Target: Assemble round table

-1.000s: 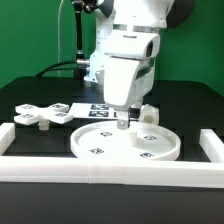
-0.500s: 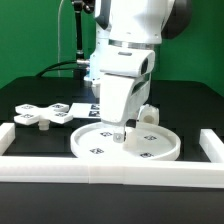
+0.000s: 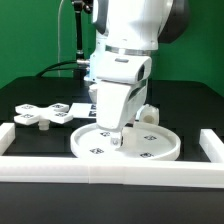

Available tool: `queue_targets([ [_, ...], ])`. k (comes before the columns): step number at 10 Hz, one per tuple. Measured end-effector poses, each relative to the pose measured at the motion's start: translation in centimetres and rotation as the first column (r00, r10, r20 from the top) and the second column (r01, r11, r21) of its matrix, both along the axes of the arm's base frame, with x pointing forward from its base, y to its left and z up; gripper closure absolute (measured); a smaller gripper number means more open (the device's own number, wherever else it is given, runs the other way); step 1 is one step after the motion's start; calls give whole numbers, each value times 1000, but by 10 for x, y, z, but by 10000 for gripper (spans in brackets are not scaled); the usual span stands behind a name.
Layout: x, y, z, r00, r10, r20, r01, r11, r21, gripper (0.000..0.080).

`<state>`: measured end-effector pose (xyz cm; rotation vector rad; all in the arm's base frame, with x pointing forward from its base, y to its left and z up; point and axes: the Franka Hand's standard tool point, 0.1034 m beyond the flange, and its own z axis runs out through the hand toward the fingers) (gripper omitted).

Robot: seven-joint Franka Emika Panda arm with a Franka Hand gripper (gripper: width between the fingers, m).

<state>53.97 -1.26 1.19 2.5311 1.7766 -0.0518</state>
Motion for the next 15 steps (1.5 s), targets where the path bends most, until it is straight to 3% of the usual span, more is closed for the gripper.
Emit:
queue_targets([
  [1,0,0,0,1000,0,-1,0,1000,0,282],
  [2,0,0,0,1000,0,-1,0,1000,0,395],
  [7,0,2,0,1000,4,-2,-4,1000,0,393],
  [12,10,44,0,998,69,3,-69,997,17,390],
  [15,10,44,0,998,66,-1,-66,998,14,390],
])
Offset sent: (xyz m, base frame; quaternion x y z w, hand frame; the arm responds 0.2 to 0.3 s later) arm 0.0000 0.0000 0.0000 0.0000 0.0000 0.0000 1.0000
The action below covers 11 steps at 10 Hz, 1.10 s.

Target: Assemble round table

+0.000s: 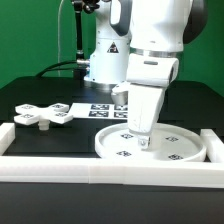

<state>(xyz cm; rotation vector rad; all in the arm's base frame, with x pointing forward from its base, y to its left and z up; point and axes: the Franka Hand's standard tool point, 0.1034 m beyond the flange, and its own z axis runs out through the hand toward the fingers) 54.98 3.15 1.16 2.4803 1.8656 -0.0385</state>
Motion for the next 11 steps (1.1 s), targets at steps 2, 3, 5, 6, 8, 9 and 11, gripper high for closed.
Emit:
queue_targets([
  [2,0,0,0,1000,-1,0,1,1000,0,390],
  [3,0,0,0,1000,-1,0,1,1000,0,221],
  [5,1,0,5,1000,3,7,-3,1000,-1,169],
  [6,1,-1,12,1000,3,16,-3,1000,-2,153],
  [8,-7,-5,34,999,-14,32,14,1000,-7,151],
  [9,-13,-10,43,998,-42,45,43,999,-7,151],
  [11,-33,-26,55,987,-138,88,138,990,3,151],
])
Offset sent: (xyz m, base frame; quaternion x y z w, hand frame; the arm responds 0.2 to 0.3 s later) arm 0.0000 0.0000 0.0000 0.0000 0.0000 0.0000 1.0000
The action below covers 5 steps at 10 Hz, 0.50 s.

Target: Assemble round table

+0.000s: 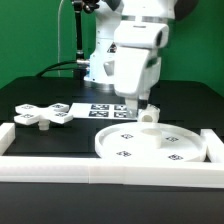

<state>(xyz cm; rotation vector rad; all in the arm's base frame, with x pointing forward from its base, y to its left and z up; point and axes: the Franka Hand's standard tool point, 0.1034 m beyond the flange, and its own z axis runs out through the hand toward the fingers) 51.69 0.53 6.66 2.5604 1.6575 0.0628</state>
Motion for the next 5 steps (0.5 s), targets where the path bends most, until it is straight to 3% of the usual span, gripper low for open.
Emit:
queue_targets([
  [2,-28,-5,-1,988,-153,11,153,988,19,151],
  [5,-34,-7,-4,987,-159,21,158,987,25,151],
])
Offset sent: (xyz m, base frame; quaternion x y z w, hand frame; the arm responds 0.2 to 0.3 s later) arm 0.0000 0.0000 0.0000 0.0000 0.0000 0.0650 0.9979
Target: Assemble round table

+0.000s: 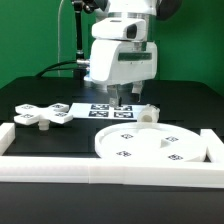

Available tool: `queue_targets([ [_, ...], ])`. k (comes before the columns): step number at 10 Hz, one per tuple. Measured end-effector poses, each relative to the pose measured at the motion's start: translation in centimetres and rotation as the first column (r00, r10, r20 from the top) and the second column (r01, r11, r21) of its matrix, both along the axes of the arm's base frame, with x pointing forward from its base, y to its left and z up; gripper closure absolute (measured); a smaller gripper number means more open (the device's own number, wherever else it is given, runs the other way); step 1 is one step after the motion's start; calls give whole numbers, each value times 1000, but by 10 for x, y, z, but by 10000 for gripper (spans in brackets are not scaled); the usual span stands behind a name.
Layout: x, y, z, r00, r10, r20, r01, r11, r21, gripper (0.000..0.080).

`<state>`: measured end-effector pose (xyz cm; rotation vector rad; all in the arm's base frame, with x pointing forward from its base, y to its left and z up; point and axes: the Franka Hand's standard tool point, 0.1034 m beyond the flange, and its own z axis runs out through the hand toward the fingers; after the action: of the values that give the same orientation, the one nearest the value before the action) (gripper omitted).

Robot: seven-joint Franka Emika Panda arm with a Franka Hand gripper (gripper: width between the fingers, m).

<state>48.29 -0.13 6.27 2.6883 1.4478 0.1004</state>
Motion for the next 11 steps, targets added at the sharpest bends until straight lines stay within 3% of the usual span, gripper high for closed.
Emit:
queue_targets([
  [1,0,0,0,1000,-17,0,17,1000,2,151],
  [3,1,-3,-3,973,-233,1,232,972,37,151],
  [4,1,-4,-3,922,-387,-2,386,920,62,151],
  [6,-2,0,-7,741,-671,-35,671,735,102,151],
  [9,-2,4,-8,652,-756,-53,756,644,116,151],
  [11,-4,6,-10,498,-863,-84,865,487,123,151],
])
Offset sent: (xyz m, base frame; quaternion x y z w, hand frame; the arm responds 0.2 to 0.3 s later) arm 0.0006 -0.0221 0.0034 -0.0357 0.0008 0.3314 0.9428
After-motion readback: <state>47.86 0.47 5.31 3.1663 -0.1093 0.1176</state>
